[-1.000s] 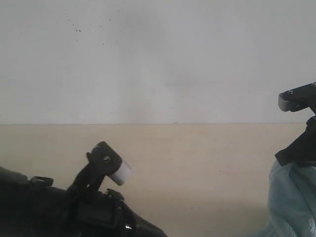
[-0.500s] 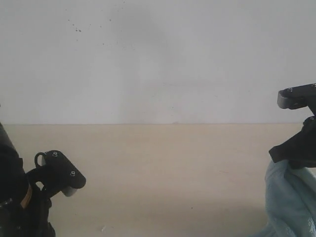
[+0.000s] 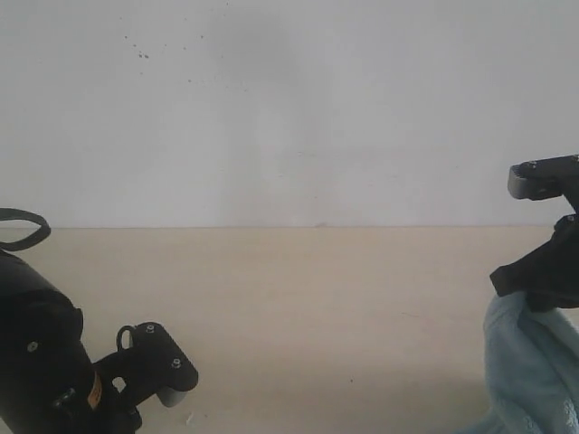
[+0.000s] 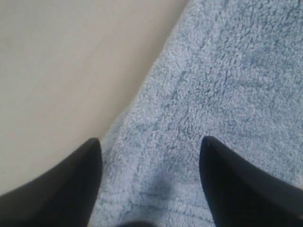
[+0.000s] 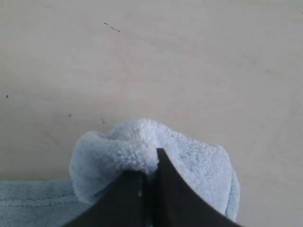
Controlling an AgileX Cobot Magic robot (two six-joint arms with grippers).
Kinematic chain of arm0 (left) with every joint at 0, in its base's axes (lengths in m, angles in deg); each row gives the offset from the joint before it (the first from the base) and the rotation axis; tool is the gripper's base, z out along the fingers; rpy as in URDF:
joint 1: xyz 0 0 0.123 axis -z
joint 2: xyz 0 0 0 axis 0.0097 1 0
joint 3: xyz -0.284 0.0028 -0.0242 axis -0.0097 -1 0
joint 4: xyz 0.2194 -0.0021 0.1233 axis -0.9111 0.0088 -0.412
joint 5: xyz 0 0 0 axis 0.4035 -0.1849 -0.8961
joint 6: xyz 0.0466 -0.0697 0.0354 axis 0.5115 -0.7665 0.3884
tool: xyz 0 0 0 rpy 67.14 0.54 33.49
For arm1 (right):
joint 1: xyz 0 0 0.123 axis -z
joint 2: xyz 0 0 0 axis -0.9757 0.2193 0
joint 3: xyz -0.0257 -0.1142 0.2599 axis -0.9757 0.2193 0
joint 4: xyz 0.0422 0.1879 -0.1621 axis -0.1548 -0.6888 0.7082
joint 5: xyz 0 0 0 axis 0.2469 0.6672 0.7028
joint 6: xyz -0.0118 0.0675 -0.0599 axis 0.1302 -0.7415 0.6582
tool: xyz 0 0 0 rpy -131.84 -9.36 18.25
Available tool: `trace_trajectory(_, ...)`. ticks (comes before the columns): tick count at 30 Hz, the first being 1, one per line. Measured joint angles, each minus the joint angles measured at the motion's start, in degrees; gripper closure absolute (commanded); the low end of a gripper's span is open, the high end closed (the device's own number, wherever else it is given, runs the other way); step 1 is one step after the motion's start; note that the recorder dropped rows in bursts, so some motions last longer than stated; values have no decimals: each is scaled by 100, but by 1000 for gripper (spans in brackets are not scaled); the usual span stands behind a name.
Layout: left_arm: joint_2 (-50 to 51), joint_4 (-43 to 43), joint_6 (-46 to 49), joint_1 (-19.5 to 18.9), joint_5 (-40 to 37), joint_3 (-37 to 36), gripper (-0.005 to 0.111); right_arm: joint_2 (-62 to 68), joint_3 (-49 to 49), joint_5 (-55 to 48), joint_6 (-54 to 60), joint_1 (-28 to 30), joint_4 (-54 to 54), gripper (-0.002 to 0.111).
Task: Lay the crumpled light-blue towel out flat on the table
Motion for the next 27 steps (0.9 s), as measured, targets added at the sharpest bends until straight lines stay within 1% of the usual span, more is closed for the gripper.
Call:
trace_trajectory(1,0,0,0,0,0,0,49,0,0,0,0,0,-48,109)
trace_trajectory(3,0,0,0,0,4,0,53,0,0,0,0,0,-102,109)
trace_trajectory(5,0,0,0,0,4,0,65,0,0,0,0,0,-125,109)
trace_trajectory(8,0,0,-8,0,-53,0,88,0,0,11,0,0,-190,109)
trace_trajectory(10,0,0,-8,0,-136,0,100,0,0,22,0,0,-219,109)
trace_trajectory(11,0,0,-8,0,-155,-13,103,0,0,22,0,0,-229,109)
trace_trajectory(16,0,-89,-23,0,-280,-13,103,0,0,57,0,0,-244,109)
trace_trajectory(21,-49,-322,-249,0,-290,-13,103,0,0,57,0,0,-262,109)
trace_trajectory(27,-610,-476,-385,0,-290,-13,103,0,0,91,0,0,-262,109)
